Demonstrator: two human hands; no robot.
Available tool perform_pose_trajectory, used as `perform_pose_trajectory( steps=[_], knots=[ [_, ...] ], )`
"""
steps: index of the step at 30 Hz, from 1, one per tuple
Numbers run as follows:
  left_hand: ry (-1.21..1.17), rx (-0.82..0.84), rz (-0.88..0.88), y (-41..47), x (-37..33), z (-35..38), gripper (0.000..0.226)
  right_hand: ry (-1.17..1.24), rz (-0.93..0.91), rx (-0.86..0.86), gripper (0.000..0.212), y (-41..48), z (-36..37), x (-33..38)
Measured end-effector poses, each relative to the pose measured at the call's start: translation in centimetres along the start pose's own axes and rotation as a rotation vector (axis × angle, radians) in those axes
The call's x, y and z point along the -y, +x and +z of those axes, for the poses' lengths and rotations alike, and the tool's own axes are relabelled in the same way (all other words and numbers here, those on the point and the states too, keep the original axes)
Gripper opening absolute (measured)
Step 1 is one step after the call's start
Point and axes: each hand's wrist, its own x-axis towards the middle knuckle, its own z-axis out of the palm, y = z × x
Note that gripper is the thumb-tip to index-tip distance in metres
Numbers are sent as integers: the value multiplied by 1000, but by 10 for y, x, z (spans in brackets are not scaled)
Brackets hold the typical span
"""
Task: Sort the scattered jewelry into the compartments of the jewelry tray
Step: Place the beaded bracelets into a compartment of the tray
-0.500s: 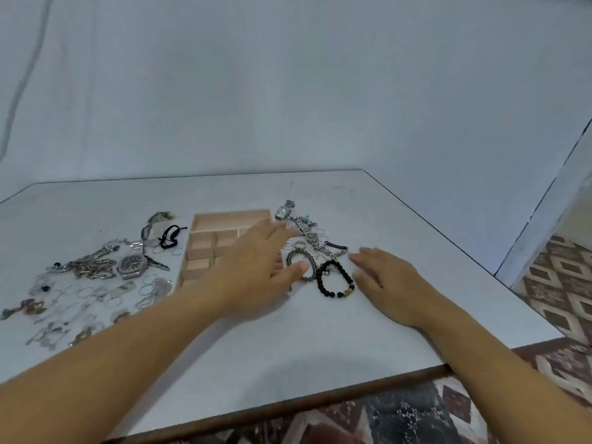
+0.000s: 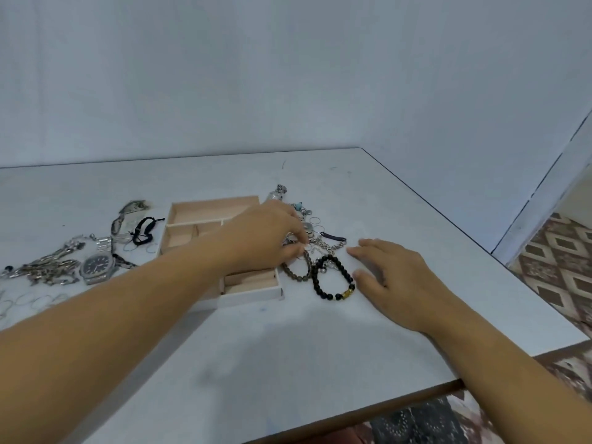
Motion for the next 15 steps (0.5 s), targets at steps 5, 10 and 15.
perform_pose_trajectory(
  steps=[5, 10, 15],
  knots=[
    [148, 1, -50, 7, -5, 0, 17, 5, 2, 0, 43, 1, 0, 0],
    [166, 8, -40, 11, -9, 3, 16, -6, 0, -1, 43, 0, 0, 1],
    [-32, -117, -11, 0, -12, -1, 10, -32, -7, -4, 41, 1, -2, 2]
  ],
)
